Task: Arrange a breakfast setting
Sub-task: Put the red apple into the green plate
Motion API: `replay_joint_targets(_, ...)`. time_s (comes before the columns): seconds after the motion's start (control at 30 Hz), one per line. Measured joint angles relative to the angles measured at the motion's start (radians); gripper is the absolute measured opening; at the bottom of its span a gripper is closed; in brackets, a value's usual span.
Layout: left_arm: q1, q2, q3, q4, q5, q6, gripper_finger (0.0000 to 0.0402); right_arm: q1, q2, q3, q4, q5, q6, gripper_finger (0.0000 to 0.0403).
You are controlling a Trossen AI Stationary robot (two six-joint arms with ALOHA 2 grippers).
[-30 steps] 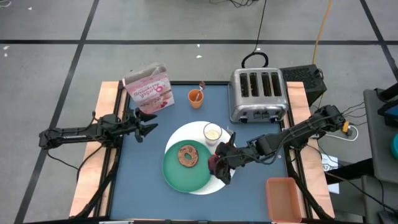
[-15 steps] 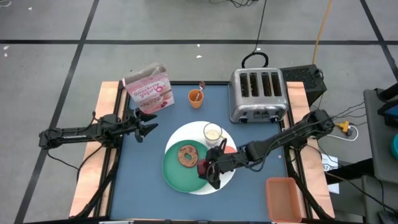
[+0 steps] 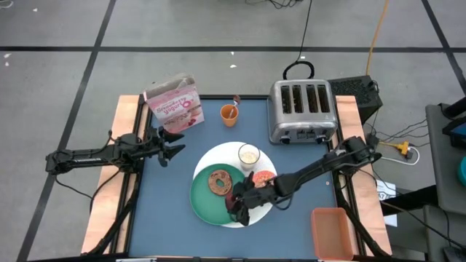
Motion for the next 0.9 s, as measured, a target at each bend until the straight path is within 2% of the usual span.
replay_joint_targets(0.2,0.000,0.000,0.000,-0.010,0.000,0.004,0.0287,0.000,0.050,0.000,0.020,0.001,-0.011,0.0286)
replay_joint_targets(0.63,0.000,0.000,0.000,-0.044,0.000,0.002,0.0287,0.000,0.063,0.000,0.046,-0.002,-0.011,0.0286)
replay_joint_targets(0.9,0.000,0.000,0.000,-0.044,0.000,0.001,0.0287,0.000,0.051,0.000,0.056,-0.055,-0.008,0.0286)
